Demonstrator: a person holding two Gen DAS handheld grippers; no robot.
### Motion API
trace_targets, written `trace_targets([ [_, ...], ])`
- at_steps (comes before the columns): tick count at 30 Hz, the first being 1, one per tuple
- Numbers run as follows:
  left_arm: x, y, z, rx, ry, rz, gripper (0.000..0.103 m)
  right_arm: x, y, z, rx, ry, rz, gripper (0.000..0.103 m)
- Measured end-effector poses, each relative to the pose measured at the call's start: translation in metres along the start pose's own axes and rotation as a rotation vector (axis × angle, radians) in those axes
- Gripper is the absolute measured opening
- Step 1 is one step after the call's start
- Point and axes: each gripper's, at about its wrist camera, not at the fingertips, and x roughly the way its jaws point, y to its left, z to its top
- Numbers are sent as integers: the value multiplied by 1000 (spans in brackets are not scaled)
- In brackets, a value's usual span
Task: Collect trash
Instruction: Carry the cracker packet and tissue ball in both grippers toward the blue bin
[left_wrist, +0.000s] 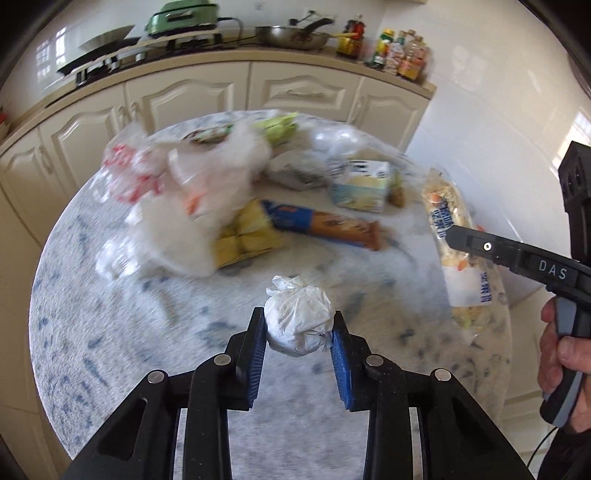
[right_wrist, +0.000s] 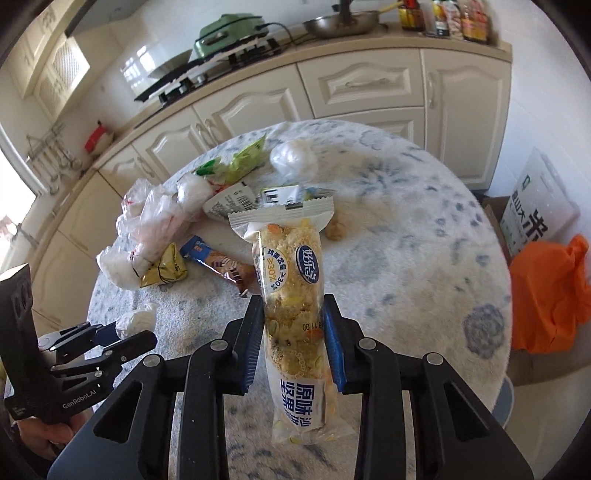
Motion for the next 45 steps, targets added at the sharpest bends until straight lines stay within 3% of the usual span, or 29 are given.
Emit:
trace_targets([
  [7,-1,-47,31,86,-45,-40,29,-29,-36,-11,75,-54,15,30],
  [12,0,-70,33,126,-45,-39,29,-30,-45,-19,93,-50,19,30],
  [16,8,-75,26,130,-16,-32,29,-4,-41,-22,39,31,-59,33],
  [21,7,-74,22,125,-1,-17,29,17,-24,-27,-75,68,-152,48],
  [22,7,-74,22,124,-1,-15,29,17,-21,-27,-91,63,-167,45],
  [23,6,-73,22,122,-1,-13,29,17,-21,-28,-96,57,-181,34],
  [25,3,-74,23,119,-4,-16,29,13,-27,-28,-63,48,-140,32],
  [31,-1,-91,30,157,-12,-53,29,-18,-45,-32,33,-24,-86,31],
  [34,0,-109,37,189,-20,-84,29,-38,-57,-33,68,-64,-98,31],
  [45,8,-229,65,402,-59,-273,29,-133,-154,-56,284,-206,-249,31],
])
